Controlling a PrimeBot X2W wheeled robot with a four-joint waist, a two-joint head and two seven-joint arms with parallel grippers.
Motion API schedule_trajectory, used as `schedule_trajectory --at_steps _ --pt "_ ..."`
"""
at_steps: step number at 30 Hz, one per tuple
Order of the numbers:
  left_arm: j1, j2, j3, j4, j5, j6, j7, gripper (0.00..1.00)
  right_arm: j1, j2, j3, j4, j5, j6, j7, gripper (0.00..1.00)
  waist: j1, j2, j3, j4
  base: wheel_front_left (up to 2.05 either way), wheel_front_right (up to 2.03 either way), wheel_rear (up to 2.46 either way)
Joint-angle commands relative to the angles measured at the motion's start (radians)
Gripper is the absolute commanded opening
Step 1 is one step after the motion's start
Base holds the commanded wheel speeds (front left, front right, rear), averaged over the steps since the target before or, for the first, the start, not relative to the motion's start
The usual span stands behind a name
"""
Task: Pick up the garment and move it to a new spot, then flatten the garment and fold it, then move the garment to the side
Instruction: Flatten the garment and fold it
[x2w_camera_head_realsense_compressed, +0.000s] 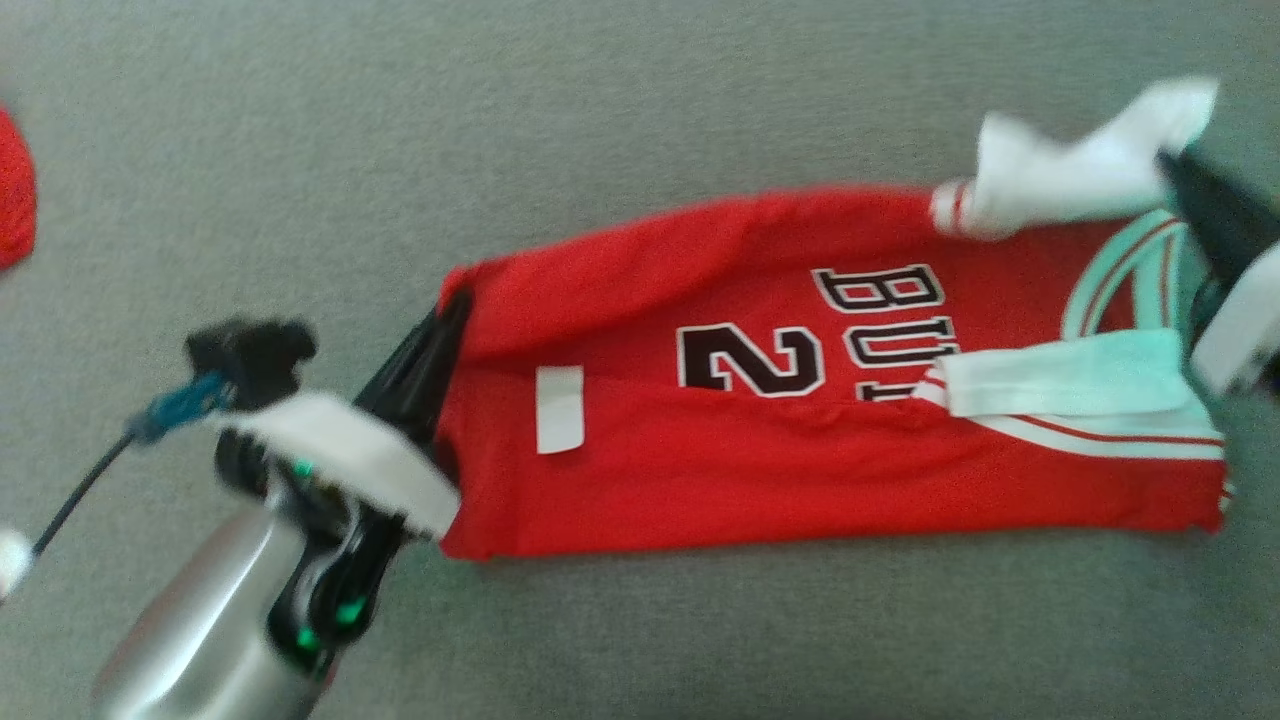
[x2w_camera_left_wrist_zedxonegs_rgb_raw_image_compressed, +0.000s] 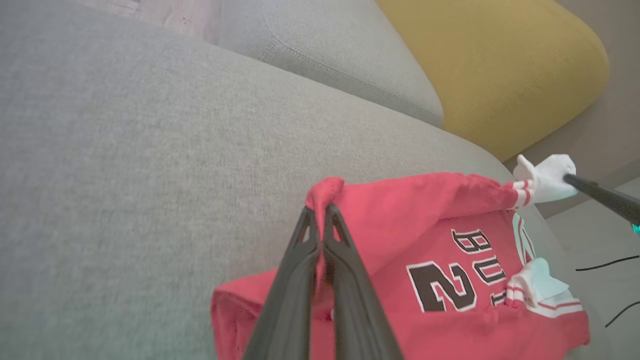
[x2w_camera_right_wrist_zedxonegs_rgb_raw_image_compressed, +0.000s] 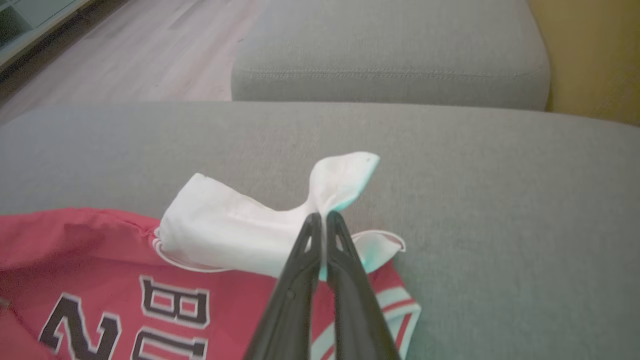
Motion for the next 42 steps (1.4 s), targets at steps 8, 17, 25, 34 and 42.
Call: schedule_trajectory --at_steps 8,17,25,34,42 --pt "0.188 0.121 0.055 -0.142 0.024 0.101 -0.035 0.90 0.212 -0.002 0.034 -0.104 -0.069 0.008 0.066 1.00 0.0002 0.0000 -0.049 -0.065 0.00 0.00 0.00" --pt "0.223 0.104 0.088 -0.102 0.224 0.226 -0.289 1.00 0.191 0.112 -0.126 -0.053 -0.141 0.008 0.186 1.00 0.0002 0.0000 -0.035 -0.057 0.00 0.00 0.00" --pt "0.235 -0.005 0.082 -0.064 0.358 0.215 -0.406 1.00 0.142 0.181 -0.163 0.064 -0.197 0.008 0.290 1.00 0.0002 0.0000 -0.019 -0.005 0.00 0.00 0.00" --pt "0.328 -0.177 0.198 -0.039 0.524 0.092 -0.409 1.00 0.176 0.186 -0.098 0.079 -0.111 0.008 0.387 0.00 0.0002 0.0000 -0.042 0.038 0.00 0.00 0.00" --pt "0.393 -0.275 0.329 0.010 0.614 -0.026 -0.409 1.00 0.151 0.098 -0.244 0.044 -0.061 0.008 0.303 0.00 0.0002 0.0000 -0.081 0.018 0.00 0.00 0.00"
